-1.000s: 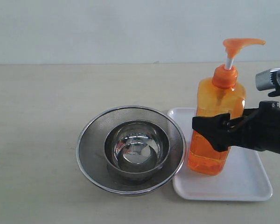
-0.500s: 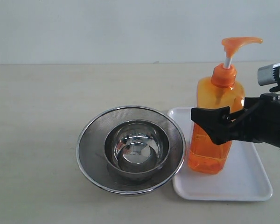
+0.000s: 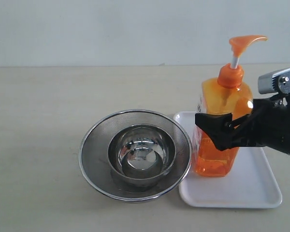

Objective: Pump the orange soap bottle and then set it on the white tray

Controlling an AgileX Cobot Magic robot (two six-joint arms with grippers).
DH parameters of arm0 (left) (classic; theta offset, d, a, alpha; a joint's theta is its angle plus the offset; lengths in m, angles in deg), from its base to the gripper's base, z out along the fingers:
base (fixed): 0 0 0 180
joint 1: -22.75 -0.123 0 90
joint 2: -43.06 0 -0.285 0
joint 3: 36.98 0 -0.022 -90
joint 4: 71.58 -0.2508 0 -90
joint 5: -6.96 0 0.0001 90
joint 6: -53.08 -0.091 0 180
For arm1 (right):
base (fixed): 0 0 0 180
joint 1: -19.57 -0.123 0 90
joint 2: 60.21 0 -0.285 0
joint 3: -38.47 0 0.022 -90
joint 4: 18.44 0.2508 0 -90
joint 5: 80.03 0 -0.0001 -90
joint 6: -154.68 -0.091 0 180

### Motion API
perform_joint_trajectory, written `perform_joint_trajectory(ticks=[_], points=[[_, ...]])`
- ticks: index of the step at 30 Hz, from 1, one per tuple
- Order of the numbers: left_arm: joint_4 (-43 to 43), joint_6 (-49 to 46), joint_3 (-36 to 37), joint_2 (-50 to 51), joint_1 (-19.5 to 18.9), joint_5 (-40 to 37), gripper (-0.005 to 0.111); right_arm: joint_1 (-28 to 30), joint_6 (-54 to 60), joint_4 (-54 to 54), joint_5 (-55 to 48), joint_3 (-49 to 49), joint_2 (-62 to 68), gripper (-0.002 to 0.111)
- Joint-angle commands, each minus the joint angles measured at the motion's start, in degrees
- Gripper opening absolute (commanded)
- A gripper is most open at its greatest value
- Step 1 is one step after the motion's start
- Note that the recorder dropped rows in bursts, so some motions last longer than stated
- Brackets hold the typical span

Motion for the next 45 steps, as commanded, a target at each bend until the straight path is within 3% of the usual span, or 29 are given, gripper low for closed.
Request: perform_joint_trajectory(ticks=[1, 45], points=[[-0.1, 0.2, 0.2, -0.2, -0.3, 0.0, 0.005, 0.0, 1.7, 2.3, -0.8, -0.2, 0.1, 0.104], [-0.1, 0.2, 0.2, -0.2, -0.3, 0.0, 0.005, 0.1, 10.2, 10.1, -3.1, -0.2, 0.1, 0.104]])
